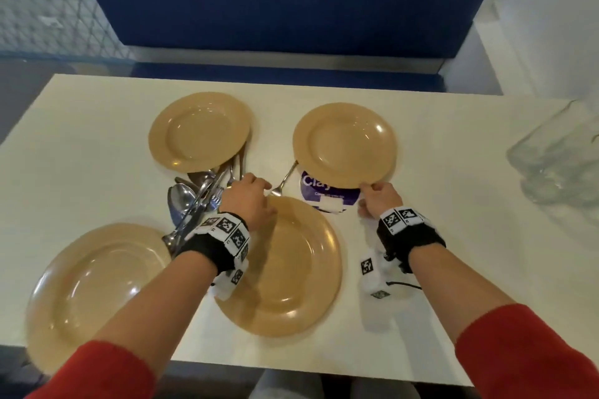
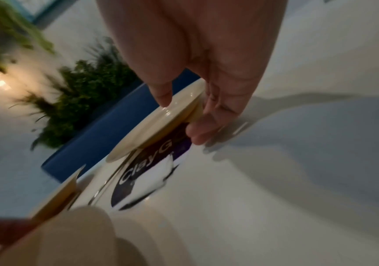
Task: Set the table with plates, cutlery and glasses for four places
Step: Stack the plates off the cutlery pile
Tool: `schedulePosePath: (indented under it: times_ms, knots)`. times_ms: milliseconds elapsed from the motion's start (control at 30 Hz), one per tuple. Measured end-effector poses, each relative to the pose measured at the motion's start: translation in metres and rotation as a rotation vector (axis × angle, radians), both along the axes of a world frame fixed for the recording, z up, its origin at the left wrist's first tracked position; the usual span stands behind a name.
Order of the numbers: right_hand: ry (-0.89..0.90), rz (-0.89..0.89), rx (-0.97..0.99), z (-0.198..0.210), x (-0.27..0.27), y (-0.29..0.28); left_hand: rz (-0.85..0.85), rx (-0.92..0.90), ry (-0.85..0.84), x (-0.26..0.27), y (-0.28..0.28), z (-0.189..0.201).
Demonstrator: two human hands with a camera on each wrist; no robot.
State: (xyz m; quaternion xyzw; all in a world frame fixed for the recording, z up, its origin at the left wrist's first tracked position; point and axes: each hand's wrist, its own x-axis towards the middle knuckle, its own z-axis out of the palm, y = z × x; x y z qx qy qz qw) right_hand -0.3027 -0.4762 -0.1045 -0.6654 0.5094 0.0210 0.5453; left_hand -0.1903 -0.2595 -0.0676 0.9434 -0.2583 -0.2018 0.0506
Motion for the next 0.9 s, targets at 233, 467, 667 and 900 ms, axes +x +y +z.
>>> schedulePosePath:
  times_ms: [233, 467, 667, 900]
  knots:
    - [-0.263, -0.304, 0.153, 0.007, 0.013, 0.008, -0.100, -0.160, 0.180, 0.008, 0.008, -0.001]
    - [-0.421, -0.425, -0.254, 0.051, -0.007, -0.001, 0.141, -0.443, 0.497, 0.025, 0.021, 0.016]
    - [-0.421, -0.389, -0.365, 0.068, -0.017, -0.008, 0.444, -0.683, 0.479, 0.029, 0.024, 0.011]
    - [-0.192, -0.070, -0.393, 0.049, -0.024, 0.023, 0.653, -0.969, 0.550, 0.020, 0.010, 0.011]
